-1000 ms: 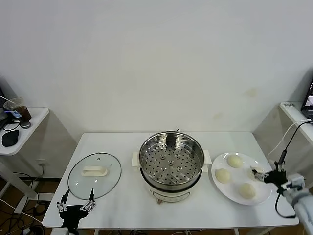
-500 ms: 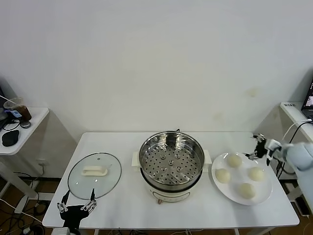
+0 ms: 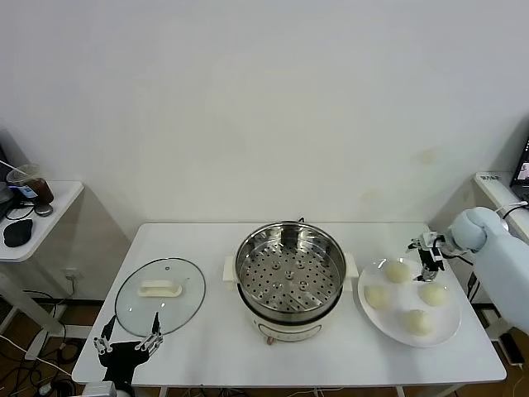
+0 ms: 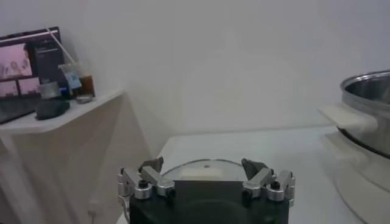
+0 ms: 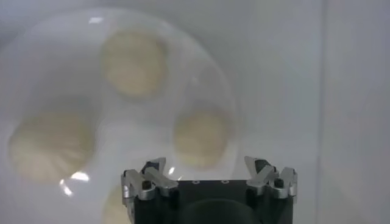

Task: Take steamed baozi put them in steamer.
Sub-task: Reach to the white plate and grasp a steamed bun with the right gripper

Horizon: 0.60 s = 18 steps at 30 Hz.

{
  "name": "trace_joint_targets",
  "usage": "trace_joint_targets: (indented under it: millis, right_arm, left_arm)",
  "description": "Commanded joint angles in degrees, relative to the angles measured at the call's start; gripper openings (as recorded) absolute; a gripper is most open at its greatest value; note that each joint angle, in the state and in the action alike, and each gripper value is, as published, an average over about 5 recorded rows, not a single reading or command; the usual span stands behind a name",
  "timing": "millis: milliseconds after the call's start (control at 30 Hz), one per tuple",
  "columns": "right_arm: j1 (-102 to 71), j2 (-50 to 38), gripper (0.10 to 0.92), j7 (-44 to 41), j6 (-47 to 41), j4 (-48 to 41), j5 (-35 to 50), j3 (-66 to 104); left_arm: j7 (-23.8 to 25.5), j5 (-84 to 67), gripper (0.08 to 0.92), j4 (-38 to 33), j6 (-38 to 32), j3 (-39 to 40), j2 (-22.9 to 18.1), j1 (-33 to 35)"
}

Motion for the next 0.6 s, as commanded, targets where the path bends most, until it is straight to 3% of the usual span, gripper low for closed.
trace_joint_targets:
  millis: [33,600]
  right_arm:
    - [2.4,1.9,0.823,-3.1,2.7,-4.8,-3.7,-1.5]
    - [0.4,7.5,0.823,3.5,2.4,-8.9,-6.6,5.0]
  left_arm:
    - [-0.1,0.2,0.823,-1.4,0.3,0.0,-0.2,0.1]
    - [-0.2,0.6,0.823,-0.3,0.4,0.0,-0.4,-0.3]
